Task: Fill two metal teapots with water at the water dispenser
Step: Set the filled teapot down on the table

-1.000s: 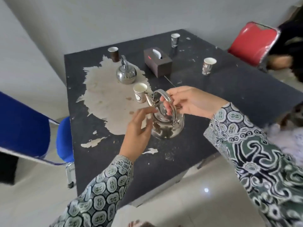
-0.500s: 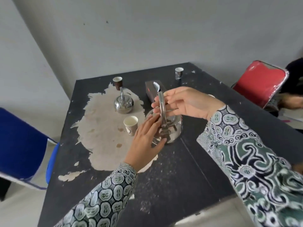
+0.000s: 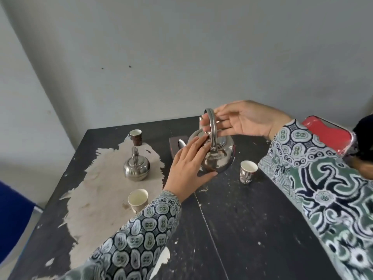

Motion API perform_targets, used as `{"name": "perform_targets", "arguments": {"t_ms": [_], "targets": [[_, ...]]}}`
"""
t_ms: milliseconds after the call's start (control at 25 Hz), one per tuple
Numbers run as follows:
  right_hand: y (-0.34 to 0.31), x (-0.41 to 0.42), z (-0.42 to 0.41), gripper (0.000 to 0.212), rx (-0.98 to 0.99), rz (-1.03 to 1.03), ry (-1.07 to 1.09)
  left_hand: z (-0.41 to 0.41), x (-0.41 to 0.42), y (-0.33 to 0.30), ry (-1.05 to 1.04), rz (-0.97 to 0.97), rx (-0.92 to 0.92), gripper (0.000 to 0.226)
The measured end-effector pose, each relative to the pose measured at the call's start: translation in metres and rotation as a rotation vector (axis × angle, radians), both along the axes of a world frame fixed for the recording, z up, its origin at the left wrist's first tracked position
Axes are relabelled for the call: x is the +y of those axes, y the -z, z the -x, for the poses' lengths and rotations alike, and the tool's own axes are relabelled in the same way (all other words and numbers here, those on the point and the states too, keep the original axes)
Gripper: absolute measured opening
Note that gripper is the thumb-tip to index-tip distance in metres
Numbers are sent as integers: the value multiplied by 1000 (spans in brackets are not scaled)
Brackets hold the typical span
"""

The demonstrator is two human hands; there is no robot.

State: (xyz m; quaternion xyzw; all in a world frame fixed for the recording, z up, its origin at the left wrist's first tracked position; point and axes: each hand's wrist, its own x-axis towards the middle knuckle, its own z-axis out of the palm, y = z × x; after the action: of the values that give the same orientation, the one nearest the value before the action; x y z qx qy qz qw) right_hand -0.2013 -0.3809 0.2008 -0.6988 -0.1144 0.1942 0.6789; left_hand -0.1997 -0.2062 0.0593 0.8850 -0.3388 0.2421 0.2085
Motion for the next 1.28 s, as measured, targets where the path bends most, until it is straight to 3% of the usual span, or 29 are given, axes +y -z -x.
{"name": "perform_targets", "arguments": {"t_ms": [240, 440, 840, 1280], "targets": [[-17, -51, -57, 36, 10, 31, -44, -52, -57, -8, -67, -7, -16, 81], [-7, -96, -112, 36, 62, 141, -37, -90, -108, 3, -91, -58, 76, 74], [106, -152, -223, 20, 322, 229, 32, -165, -173, 73, -227, -402, 499, 80], [217, -201, -285, 22, 423, 178, 183, -218, -222, 166, -274, -434, 744, 77]]}}
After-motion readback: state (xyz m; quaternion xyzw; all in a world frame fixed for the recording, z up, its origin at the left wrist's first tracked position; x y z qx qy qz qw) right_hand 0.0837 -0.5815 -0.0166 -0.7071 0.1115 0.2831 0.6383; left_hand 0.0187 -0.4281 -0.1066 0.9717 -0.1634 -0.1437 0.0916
